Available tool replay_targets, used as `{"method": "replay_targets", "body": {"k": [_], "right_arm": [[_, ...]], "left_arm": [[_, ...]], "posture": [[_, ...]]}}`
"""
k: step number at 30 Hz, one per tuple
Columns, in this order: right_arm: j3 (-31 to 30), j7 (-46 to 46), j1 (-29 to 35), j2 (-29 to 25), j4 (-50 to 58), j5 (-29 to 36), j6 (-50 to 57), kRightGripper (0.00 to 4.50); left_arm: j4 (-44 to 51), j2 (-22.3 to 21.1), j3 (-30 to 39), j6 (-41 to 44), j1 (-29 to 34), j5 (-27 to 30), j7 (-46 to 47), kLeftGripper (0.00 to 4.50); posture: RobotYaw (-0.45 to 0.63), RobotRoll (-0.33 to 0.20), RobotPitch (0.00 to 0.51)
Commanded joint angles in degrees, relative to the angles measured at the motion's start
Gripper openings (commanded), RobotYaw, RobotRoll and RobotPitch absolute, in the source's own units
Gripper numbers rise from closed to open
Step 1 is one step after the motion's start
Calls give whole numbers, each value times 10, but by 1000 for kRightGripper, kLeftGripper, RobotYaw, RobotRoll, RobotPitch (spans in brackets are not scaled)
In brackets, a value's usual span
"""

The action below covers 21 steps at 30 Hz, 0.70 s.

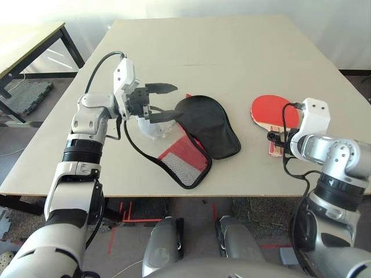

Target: Store the ping-pong paddle in its case and zip it.

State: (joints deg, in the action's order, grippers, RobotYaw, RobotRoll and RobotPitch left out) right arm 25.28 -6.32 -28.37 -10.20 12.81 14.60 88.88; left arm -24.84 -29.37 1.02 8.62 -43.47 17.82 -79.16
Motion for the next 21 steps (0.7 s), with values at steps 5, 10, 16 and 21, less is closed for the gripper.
{"method": "replay_targets", "body": {"k": [5, 10, 16, 21], "right_arm": [[-21, 16, 1, 14, -22, -17, -18, 2100], [-6, 27, -21, 18, -8, -22, 16, 1120], [1, 39, -60, 18, 6, -14, 36, 1120], [-49, 71, -66, -16, 20, 15, 36, 1120]], "left_arm": [[37, -16, -1, 29, 31, 12, 9, 4500], [51, -29, -1, 41, 51, 16, 6, 4500], [58, -34, -3, 47, 56, 20, 8, 4500], [68, -39, -3, 54, 60, 23, 7, 4500]], "posture": [[7, 0, 85], [15, 0, 91], [17, 0, 94], [22, 0, 97]]}}
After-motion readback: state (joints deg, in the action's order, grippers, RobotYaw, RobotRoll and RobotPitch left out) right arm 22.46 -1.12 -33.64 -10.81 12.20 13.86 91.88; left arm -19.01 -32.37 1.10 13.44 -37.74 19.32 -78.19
